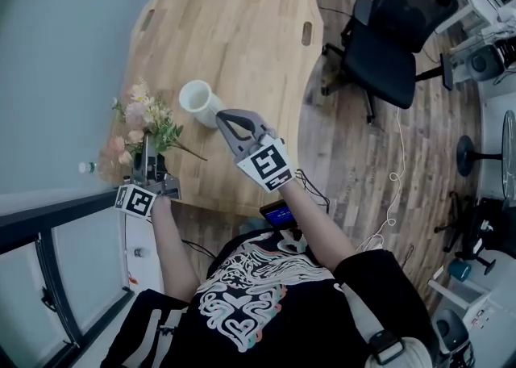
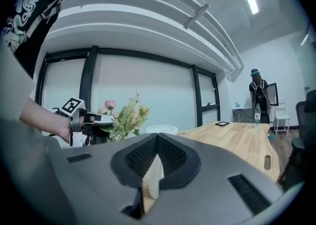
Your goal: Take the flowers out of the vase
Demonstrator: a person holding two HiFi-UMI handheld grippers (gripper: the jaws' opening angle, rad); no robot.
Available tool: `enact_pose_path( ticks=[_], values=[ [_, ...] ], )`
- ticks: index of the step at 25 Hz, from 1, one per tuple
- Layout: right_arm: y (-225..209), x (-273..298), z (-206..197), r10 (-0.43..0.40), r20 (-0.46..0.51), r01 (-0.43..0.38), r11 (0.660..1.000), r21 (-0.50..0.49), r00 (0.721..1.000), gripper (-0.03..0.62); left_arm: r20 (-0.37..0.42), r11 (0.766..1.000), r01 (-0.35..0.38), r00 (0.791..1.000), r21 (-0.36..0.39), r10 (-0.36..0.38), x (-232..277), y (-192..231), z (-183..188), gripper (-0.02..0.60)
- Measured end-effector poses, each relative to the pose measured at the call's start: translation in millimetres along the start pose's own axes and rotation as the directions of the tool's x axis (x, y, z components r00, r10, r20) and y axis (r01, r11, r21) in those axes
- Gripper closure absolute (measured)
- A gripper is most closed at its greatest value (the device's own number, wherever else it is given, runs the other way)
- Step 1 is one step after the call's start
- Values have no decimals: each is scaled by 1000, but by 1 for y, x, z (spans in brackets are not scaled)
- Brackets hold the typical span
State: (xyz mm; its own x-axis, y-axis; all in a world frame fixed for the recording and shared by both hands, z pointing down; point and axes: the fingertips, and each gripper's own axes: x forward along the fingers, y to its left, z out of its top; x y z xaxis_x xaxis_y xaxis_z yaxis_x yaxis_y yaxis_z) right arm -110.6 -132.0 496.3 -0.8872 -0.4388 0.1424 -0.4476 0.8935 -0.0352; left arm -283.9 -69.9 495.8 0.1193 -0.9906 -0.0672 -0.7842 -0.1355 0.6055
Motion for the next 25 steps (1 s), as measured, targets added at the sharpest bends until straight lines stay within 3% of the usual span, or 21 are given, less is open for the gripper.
enact_pose_path(
  ticks=[18,25],
  values=[
    [2,-9,-46,4,-81,0,999,50,997,588,-149,991,-126,982,-46,118,-7,45,-99,539],
    [2,-9,-50,3,-89,3,998,57,996,588,-165,986,-166,973,-7,163,-2,51,-116,536]
  ],
)
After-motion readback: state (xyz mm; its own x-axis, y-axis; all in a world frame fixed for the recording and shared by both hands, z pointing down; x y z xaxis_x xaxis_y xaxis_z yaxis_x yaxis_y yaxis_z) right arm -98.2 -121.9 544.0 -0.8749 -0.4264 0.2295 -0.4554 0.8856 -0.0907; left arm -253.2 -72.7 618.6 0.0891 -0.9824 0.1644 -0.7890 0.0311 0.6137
